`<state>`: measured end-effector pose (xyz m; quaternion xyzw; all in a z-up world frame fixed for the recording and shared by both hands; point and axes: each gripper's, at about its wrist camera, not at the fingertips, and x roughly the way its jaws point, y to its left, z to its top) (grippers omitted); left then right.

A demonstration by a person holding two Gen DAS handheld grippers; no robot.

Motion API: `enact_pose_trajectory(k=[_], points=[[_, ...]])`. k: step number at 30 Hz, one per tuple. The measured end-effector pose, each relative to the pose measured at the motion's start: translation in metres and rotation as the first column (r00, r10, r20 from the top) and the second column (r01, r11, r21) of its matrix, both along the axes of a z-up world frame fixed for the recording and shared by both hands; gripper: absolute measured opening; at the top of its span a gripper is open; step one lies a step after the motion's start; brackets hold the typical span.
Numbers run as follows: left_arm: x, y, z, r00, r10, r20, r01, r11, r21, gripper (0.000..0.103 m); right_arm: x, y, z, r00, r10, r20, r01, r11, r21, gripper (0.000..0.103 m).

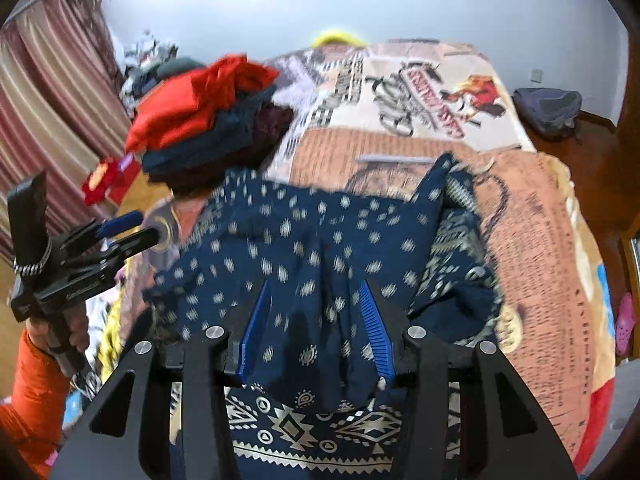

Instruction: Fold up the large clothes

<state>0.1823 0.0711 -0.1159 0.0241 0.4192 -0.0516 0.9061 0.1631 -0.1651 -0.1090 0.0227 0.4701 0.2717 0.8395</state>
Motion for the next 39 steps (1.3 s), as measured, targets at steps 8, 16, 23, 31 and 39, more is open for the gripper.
enact_pose_trajectory(k=[8,16,23,31,39], points=[[0.001,-0.005,-0.069,0.985,-0.015,-0.174,0.005,0.999,-0.053,0.056,-0.012,-0.005,-0.042,0.994,0.025,-0.11,-0.029,0.999,-0.029,0.043],[-0.016,0.008,-0.045,0.99,-0.006,-0.138,-0.007,0.996,-0.092,0.056,-0.006,-0.015,0.002,1.0,0.018,0.005,-0.018,0.998,-0.054,0.043],[-0.014,0.05,0.007,0.995,0.101,0.01,-0.1,0.992,-0.083,0.067,0.017,-0.053,0.033,0.99,-0.121,0.078,0.121,0.993,0.0,0.046],[0.006,0.112,-0.013,0.946,0.321,-0.049,-0.324,0.937,-0.133,0.069,0.036,-0.08,0.008,0.978,-0.209,-0.014,0.209,0.978,-0.007,0.046],[0.012,0.142,-0.108,0.885,0.314,-0.344,-0.424,0.85,-0.314,0.069,0.05,-0.101,-0.024,0.946,-0.298,-0.124,0.304,0.952,0.026,0.046]])
